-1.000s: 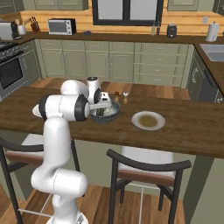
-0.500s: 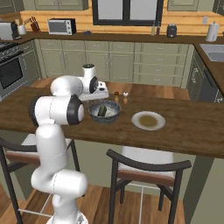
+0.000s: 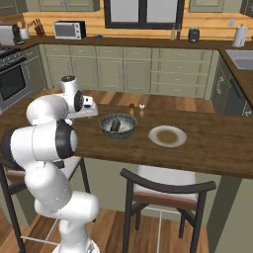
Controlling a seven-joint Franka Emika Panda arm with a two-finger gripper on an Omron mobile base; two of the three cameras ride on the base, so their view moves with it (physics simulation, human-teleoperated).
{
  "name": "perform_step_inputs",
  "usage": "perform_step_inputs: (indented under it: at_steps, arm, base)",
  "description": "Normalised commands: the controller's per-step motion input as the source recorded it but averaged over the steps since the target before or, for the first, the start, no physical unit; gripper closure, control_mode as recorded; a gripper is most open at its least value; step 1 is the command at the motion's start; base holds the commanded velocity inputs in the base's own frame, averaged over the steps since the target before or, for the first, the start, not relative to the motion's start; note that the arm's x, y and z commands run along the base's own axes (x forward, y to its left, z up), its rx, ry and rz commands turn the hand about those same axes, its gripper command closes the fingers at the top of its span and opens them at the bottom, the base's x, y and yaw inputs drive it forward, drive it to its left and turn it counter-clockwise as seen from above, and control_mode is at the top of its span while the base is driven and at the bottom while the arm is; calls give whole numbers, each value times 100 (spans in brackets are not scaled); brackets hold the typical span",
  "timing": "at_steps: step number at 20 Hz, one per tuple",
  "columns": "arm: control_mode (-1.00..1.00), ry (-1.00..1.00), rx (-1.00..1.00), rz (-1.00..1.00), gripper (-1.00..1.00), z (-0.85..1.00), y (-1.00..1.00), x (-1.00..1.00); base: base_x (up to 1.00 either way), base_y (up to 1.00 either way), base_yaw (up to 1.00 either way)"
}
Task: Pick the chicken drumstick and cucumber from their plates and place them in the bowl. Then put the bowl in the fridge.
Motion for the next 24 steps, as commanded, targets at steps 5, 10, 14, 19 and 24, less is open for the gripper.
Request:
perform_step_inputs:
  at_steps: [5, 10, 14, 19, 24]
  arm:
    - [-100, -14, 11, -17, -100, 2, 100, -100]
    - [-100, -8, 18, -17, -100, 29, 97, -22]
    - [-100, 1, 1, 0, -100, 20, 73, 66]
    - [-100, 3, -5, 0, -100, -4, 60, 77]
    - [-100, 0, -1, 0, -100, -41, 48, 75]
  base:
    - [0, 0, 0]
    - [0, 0, 0]
    - [0, 0, 0]
    - [0, 0, 0]
    - [0, 0, 0]
